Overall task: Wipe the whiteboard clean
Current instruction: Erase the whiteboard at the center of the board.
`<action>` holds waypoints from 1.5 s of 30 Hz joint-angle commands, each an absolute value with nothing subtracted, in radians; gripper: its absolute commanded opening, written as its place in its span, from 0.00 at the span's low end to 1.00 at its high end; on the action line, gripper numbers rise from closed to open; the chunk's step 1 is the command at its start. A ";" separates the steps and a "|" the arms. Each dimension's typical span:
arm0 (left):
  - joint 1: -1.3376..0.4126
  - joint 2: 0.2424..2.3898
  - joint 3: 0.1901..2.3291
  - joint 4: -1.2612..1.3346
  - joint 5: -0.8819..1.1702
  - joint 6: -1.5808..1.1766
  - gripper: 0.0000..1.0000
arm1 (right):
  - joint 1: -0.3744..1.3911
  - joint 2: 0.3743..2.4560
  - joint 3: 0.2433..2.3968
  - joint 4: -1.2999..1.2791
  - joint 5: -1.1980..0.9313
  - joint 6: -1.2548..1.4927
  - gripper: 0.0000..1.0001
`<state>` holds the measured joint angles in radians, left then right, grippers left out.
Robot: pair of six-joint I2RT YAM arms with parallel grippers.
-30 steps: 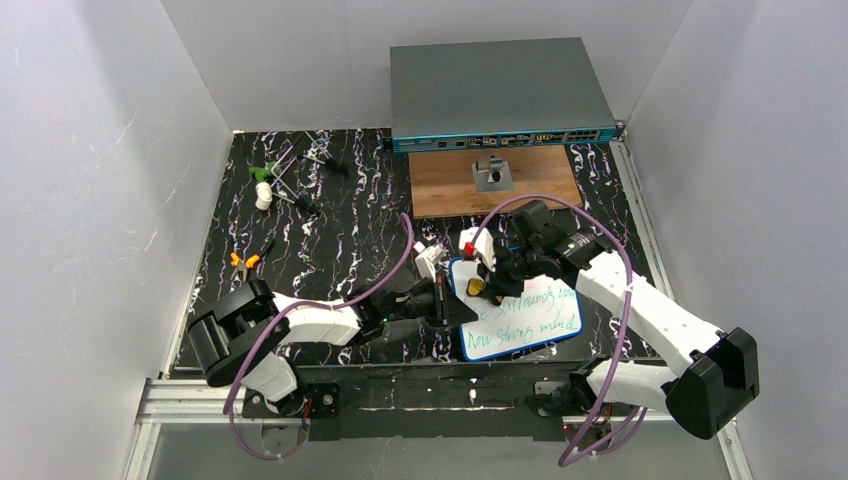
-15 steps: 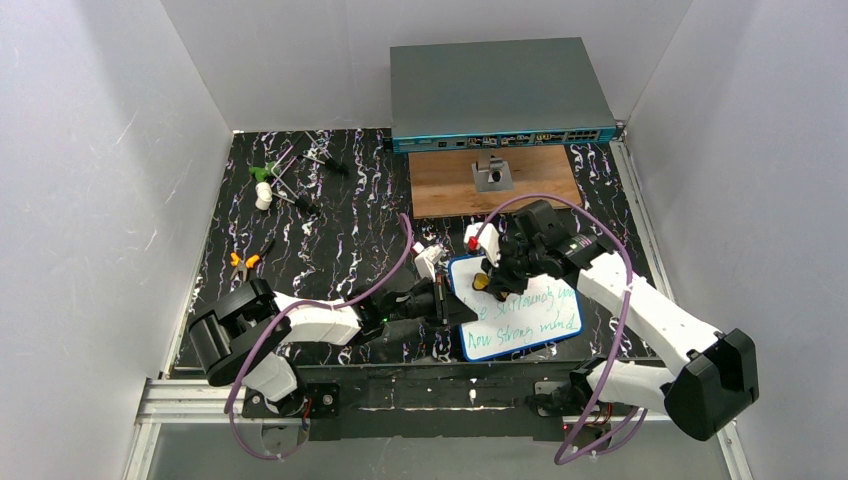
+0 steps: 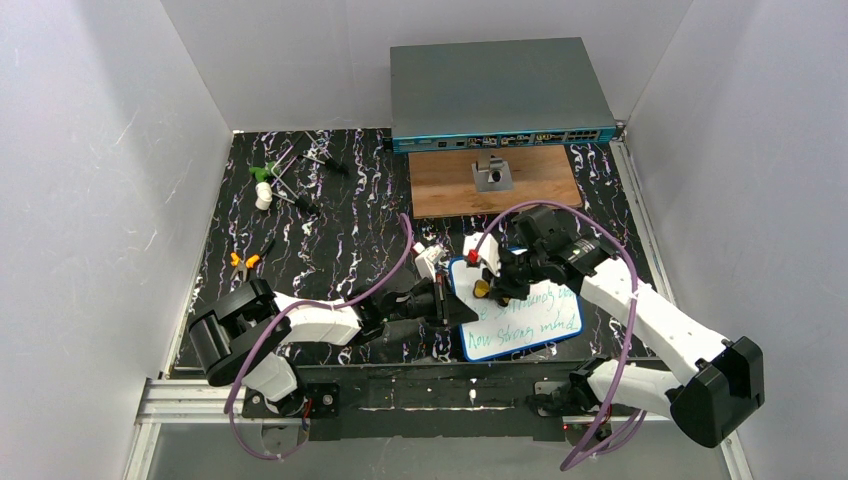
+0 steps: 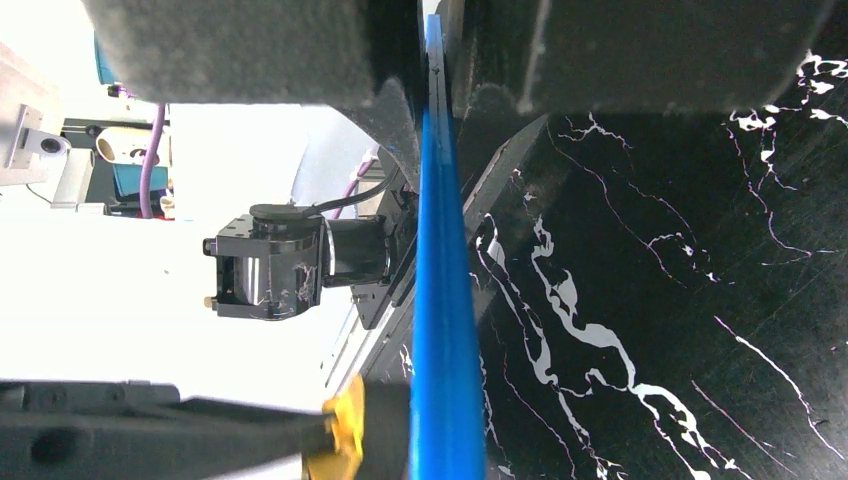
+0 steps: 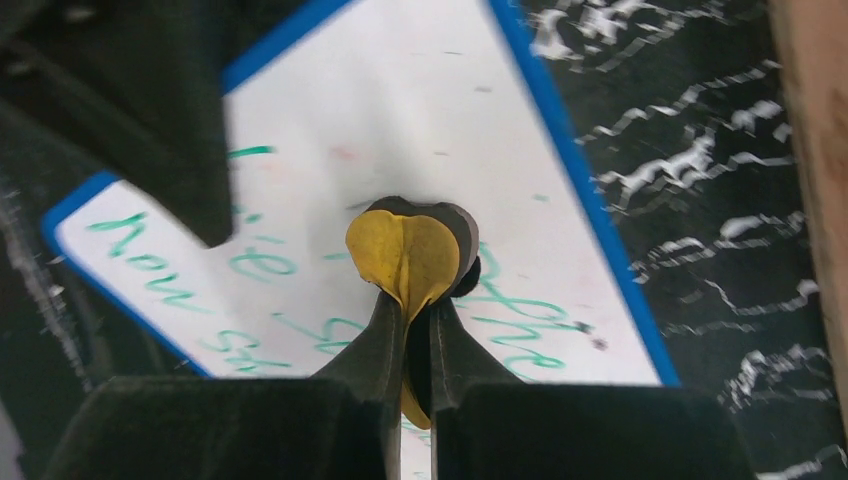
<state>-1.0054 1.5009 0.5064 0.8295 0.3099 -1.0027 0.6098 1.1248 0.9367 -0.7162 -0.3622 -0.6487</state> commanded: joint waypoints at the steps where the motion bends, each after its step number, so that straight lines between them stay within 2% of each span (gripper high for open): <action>1: -1.018 1.491 0.521 0.783 0.332 -0.956 0.00 | 0.595 1.156 0.997 -0.622 -0.247 -0.572 0.01; 6: -1.018 1.493 0.522 0.787 0.335 -0.960 0.00 | 0.638 1.207 1.049 -0.684 -0.315 -0.597 0.01; 12: -1.019 1.491 0.518 0.790 0.332 -0.960 0.00 | 0.684 1.173 0.993 -0.820 -0.466 -0.750 0.01; 18: -1.018 1.491 0.518 0.800 0.338 -0.965 0.00 | 0.681 1.116 0.880 -0.729 -0.313 -0.730 0.01; 23: -1.018 1.490 0.508 0.819 0.339 -0.978 0.00 | 0.648 1.106 0.900 -0.624 -0.201 -0.636 0.01; 30: -1.018 1.501 0.506 0.847 0.348 -1.003 0.00 | 0.689 1.181 1.004 -0.705 -0.307 -0.643 0.01; 36: -1.017 1.501 0.505 0.858 0.344 -1.015 0.00 | 0.753 1.168 0.942 -0.794 -0.378 -0.757 0.01; 45: -1.009 1.493 0.516 0.851 0.355 -1.015 0.00 | 0.657 1.080 0.848 -0.671 -0.275 -0.701 0.01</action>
